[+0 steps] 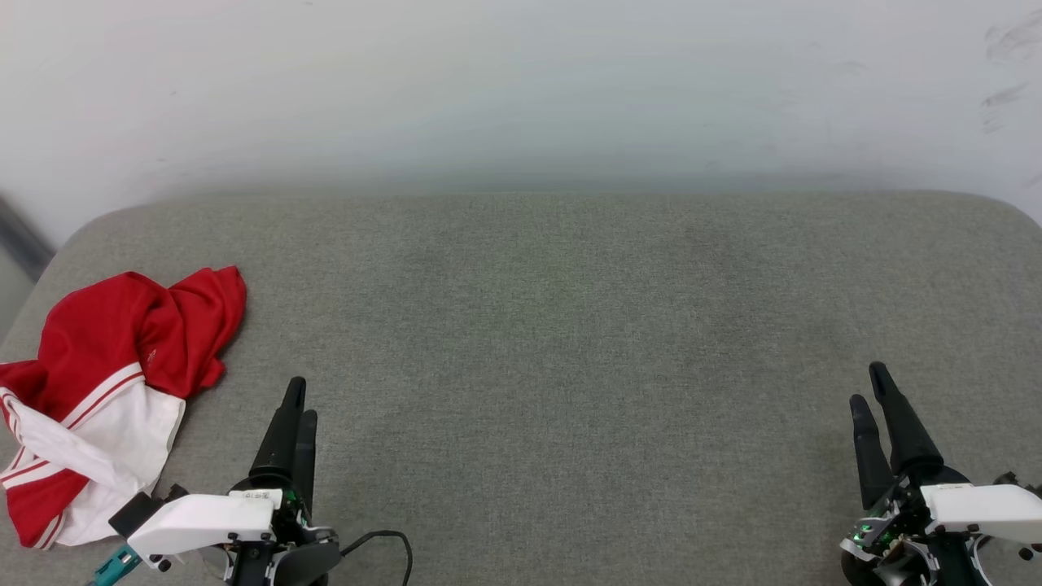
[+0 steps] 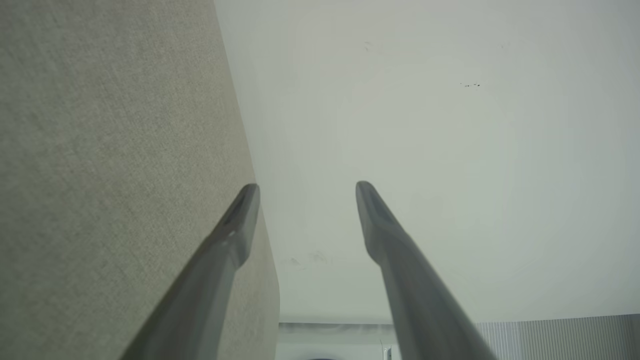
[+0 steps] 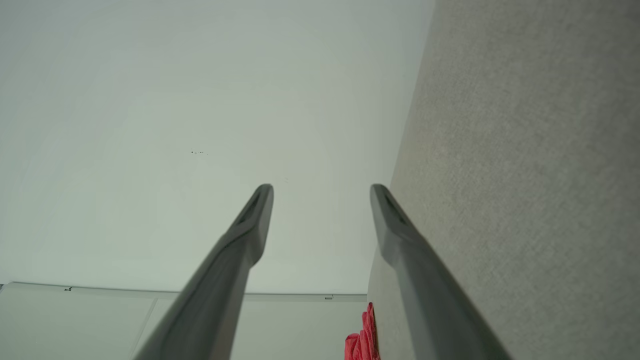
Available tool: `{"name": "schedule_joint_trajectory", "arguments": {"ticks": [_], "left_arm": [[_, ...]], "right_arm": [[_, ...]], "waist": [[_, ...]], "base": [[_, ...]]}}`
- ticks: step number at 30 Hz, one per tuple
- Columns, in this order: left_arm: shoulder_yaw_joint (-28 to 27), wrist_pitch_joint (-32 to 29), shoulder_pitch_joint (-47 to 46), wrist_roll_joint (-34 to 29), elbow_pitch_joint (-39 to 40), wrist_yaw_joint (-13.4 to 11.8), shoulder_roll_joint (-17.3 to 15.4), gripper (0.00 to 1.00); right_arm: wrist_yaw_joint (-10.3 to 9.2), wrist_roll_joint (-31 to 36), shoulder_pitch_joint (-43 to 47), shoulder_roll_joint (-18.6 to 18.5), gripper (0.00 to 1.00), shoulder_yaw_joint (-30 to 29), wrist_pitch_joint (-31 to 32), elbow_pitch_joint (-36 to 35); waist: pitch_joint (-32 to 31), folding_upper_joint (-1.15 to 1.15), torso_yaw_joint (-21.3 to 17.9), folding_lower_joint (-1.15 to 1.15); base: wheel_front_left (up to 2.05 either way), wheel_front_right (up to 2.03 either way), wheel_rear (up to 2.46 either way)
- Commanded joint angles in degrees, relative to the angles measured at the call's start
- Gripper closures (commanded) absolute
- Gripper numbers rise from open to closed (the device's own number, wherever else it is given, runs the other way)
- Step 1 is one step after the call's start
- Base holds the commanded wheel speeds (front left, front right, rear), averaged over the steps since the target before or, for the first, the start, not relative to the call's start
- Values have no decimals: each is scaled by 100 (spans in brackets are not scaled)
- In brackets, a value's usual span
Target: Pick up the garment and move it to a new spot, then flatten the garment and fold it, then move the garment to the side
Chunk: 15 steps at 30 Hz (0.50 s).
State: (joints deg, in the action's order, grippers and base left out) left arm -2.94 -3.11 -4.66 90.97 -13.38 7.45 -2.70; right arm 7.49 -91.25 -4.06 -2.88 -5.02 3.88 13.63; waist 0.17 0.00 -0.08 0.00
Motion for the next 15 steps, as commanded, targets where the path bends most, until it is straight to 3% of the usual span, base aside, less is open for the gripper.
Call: {"name": "schedule_joint_trajectory", "arguments": {"ticks": [1,9,15], "left_arm": [[31,77,-148,-126,155,3,-13,0],[95,277,-139,-720,295,3,-14,0],[226,415,-148,-1566,308,3,-17,0]], "right_arm": [[1,78,-60,-41,0,47,-74,-147],[1,564,-22,-183,0,246,-340,-246],[1,1251,-36,-279,0,338,-497,-293]], "waist": [[-2,0,0,0],[-10,0,6,0],[-25,0,7,0]], "base": [[0,0,0],[0,0,0],[0,0,0]]}}
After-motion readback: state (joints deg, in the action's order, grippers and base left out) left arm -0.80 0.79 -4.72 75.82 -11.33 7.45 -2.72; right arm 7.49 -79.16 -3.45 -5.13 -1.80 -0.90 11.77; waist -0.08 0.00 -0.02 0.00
